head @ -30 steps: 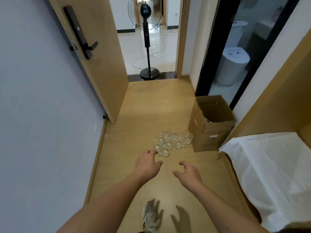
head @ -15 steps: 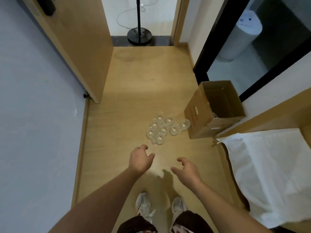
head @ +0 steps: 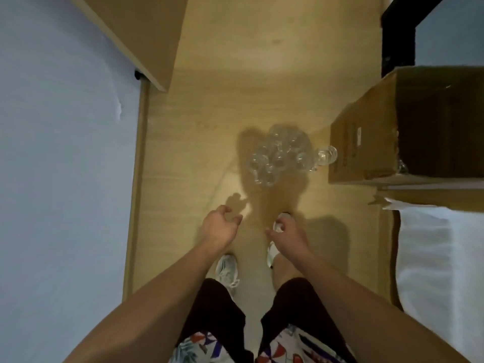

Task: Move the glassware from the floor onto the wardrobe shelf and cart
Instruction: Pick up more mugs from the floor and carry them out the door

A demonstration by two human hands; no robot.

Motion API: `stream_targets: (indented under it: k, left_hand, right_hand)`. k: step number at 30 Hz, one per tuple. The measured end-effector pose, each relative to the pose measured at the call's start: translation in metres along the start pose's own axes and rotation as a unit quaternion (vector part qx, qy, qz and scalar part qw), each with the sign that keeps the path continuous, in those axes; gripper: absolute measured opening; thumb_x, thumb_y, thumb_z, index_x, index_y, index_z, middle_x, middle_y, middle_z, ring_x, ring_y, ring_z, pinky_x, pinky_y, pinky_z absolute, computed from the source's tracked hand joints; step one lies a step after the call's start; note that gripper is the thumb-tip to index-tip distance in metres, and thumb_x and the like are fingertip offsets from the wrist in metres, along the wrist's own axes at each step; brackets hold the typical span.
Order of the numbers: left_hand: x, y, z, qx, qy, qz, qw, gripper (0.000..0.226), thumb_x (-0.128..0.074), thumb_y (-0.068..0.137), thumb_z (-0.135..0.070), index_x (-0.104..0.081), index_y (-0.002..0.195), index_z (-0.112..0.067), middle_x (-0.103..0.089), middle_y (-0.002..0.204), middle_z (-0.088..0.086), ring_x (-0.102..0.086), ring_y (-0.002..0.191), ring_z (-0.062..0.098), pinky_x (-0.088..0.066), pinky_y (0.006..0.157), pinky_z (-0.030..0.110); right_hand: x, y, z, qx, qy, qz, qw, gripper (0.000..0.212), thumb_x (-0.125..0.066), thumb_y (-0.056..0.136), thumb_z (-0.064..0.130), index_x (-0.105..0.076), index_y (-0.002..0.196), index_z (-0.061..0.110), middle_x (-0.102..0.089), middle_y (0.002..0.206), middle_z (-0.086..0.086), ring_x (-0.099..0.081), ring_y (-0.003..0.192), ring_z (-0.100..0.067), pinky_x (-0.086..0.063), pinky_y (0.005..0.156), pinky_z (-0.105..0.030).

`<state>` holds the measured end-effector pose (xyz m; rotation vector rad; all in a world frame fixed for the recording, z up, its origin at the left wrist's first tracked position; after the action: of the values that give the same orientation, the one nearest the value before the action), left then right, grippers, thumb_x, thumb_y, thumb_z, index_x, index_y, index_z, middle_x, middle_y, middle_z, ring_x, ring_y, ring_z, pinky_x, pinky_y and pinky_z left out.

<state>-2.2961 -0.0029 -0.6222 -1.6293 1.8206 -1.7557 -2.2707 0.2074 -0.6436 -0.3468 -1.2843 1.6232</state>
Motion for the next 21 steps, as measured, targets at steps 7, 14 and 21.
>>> stream_targets:
  k: [7, 14, 21]
  left_hand:
    - [-0.063, 0.095, -0.014, 0.042, -0.068, 0.022, 0.997, 0.042, -0.068, 0.09, -0.044, -0.064, 0.125, -0.021, -0.063, 0.13, 0.007, -0.06, 0.117, 0.026, -0.047, 0.101, 0.037]
    - [-0.13, 0.225, 0.023, 0.093, -0.119, 0.049, 0.987, 0.039, -0.069, 0.084, -0.049, -0.066, 0.116, -0.028, -0.065, 0.125, 0.004, -0.061, 0.113, 0.022, -0.05, 0.101, 0.046]
    - [-0.209, 0.362, 0.067, 0.138, -0.198, 0.06, 0.969, 0.054, -0.067, 0.07, -0.056, -0.07, 0.114, -0.024, -0.07, 0.115, -0.003, -0.064, 0.11, 0.021, -0.052, 0.099, 0.043]
  right_hand:
    - [0.002, 0.134, -0.01, -0.058, 0.032, 0.017, 0.998, 0.055, -0.071, 0.089, 0.04, -0.057, 0.137, 0.016, -0.062, 0.131, -0.008, -0.061, 0.114, -0.026, -0.051, 0.095, -0.036]
    - [-0.078, 0.276, -0.061, -0.159, 0.218, 0.013, 0.963, 0.05, -0.074, 0.087, 0.037, -0.06, 0.129, 0.013, -0.064, 0.121, -0.005, -0.061, 0.11, -0.024, -0.05, 0.097, -0.04]
    - [-0.17, 0.393, -0.095, -0.22, 0.415, 0.029, 0.882, 0.05, -0.069, 0.091, 0.043, -0.056, 0.134, 0.022, -0.06, 0.114, 0.001, -0.056, 0.1, -0.015, -0.044, 0.08, -0.033]
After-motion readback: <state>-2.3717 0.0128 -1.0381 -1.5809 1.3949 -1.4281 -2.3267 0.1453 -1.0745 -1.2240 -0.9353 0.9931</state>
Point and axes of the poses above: each hand's wrist, its own y-axis towards the middle knuckle, its own x-axis out of the back of the hand, z = x × y, the point moved 9 cm from there along y, towards the middle knuckle
